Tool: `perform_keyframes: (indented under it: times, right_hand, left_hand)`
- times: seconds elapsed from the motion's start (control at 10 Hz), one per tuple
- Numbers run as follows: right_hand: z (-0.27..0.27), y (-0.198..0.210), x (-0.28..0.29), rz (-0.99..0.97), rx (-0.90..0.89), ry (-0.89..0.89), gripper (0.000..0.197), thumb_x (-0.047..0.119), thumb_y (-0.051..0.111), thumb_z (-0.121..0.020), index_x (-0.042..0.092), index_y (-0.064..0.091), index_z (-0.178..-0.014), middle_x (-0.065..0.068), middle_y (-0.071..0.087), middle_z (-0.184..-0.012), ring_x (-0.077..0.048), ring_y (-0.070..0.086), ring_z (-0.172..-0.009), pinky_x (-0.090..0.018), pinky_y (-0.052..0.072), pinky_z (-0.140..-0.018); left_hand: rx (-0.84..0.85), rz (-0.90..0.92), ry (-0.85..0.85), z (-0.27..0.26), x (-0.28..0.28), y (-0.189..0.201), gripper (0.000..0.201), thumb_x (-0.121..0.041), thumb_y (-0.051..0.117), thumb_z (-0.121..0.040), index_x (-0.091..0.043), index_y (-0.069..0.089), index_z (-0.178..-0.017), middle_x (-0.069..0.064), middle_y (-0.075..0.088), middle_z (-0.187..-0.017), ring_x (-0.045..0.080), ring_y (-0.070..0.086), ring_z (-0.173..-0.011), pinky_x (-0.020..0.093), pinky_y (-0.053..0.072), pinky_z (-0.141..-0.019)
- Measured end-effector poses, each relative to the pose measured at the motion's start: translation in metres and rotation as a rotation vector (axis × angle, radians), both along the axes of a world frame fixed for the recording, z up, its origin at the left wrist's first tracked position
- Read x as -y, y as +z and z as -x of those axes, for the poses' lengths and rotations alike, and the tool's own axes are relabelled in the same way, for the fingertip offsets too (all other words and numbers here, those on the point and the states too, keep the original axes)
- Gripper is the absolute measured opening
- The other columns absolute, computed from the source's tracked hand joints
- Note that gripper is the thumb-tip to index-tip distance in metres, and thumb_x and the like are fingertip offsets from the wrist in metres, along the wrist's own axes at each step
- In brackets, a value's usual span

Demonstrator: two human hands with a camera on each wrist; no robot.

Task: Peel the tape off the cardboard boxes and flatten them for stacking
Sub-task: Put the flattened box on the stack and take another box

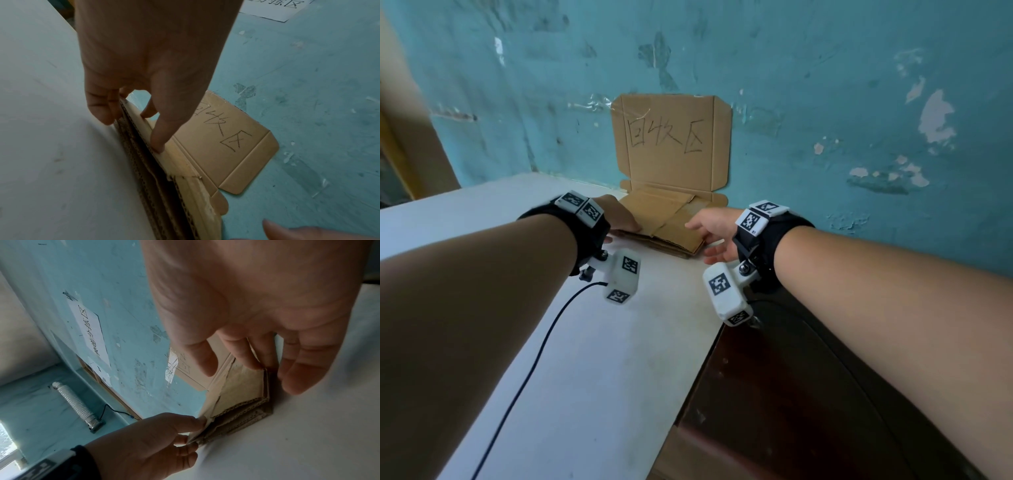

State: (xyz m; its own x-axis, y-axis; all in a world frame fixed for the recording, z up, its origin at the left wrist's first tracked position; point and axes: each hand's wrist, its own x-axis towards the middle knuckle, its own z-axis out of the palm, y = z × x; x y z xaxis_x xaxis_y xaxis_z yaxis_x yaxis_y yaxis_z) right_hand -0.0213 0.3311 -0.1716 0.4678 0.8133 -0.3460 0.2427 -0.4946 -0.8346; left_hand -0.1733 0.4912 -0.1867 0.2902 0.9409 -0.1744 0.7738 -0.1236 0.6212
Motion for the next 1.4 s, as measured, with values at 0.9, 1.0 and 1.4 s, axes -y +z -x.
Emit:
perform_keyframes:
  times: [0.9, 1.0, 1.4]
  right_hand:
    - [-0.018, 0.031, 0.058, 0.075, 0.199, -0.027, 0.050, 0.039, 0.057, -0.102, 0.013, 0.048, -0.144, -0.013, 0.049, -0.146, -0.032, 0.047, -0.129, -0.041, 0.050, -0.097]
    - [-0.037, 0.037, 0.098, 0.047, 0.200, -0.121, 0.038, 0.030, 0.058, -0.101, 0.009, 0.051, -0.133, -0.014, 0.056, -0.137, -0.030, 0.052, -0.116, -0.041, 0.051, -0.094]
    - [-0.084, 0.080, 0.275, 0.017, 0.381, -0.350, 0.033, 0.019, 0.062, -0.092, 0.000, 0.062, -0.119, -0.021, 0.070, -0.117, -0.028, 0.059, -0.075, -0.037, 0.054, -0.066]
  left_hand:
    - [-0.363, -0.378, -0.220, -0.040, 0.072, 0.052, 0.031, -0.026, 0.049, -0.101, -0.009, 0.065, -0.122, 0.015, 0.059, -0.130, 0.036, 0.055, -0.121, 0.045, 0.043, -0.104]
    - [-0.223, -0.316, -0.288, -0.064, 0.116, 0.069, 0.036, -0.027, 0.050, -0.102, -0.003, 0.065, -0.125, 0.016, 0.065, -0.128, 0.035, 0.062, -0.118, 0.039, 0.050, -0.099]
    - [-0.023, -0.192, -0.571, -0.148, 0.323, 0.094, 0.032, -0.014, 0.052, -0.102, 0.002, 0.066, -0.126, 0.019, 0.068, -0.127, 0.035, 0.065, -0.118, 0.032, 0.047, -0.079]
